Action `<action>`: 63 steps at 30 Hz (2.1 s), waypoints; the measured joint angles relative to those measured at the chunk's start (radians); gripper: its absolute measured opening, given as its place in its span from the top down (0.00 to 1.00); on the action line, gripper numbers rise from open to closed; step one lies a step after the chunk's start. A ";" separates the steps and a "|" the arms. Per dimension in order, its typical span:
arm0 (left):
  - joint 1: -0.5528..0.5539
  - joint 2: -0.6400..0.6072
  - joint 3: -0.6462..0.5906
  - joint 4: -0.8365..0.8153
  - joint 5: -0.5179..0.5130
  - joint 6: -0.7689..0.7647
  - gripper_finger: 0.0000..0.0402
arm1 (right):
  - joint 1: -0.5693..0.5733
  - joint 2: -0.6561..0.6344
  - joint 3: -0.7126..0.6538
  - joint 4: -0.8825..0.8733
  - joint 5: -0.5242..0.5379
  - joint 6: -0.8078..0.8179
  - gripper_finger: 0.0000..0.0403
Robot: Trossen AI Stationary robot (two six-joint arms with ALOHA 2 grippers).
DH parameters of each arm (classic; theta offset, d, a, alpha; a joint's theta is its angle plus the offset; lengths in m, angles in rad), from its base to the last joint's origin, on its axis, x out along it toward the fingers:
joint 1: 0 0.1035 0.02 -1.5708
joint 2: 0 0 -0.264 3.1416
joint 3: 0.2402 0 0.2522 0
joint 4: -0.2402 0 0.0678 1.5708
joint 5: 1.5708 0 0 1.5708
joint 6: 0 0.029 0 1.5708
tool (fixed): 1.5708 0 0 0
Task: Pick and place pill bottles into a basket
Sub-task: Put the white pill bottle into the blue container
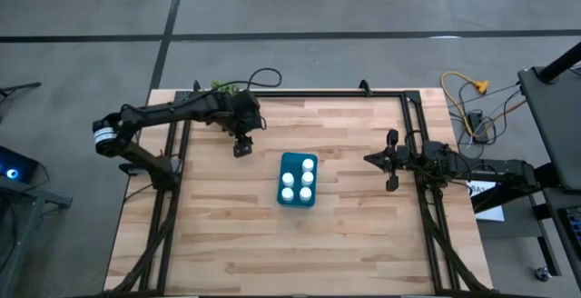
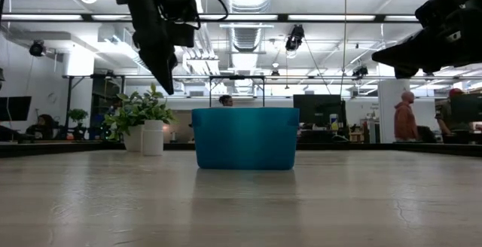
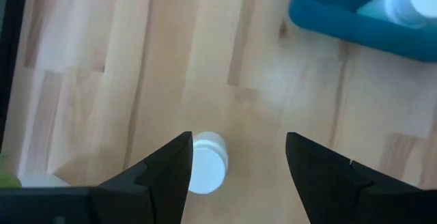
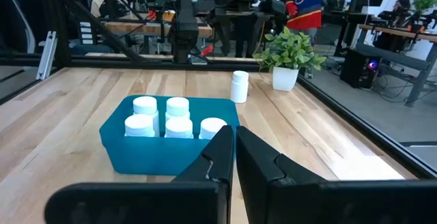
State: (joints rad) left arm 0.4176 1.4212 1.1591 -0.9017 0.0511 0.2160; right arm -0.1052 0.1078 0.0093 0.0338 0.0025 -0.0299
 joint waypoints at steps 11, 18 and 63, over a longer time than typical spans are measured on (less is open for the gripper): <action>0.059 -0.001 -0.003 -0.005 0.006 0.114 0.46 | 0.000 0.000 0.000 0.000 0.000 0.000 0.98; 0.068 0.005 -0.003 -0.022 0.018 0.185 0.46 | 0.000 0.001 0.000 0.000 0.000 0.000 0.98; 0.093 0.016 -0.186 0.128 0.001 0.216 0.46 | 0.000 0.001 0.000 0.000 0.000 0.027 0.98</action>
State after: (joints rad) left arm 0.5104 1.4376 0.9730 -0.7738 0.0521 0.4320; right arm -0.1051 0.1085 0.0093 0.0334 0.0029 -0.0030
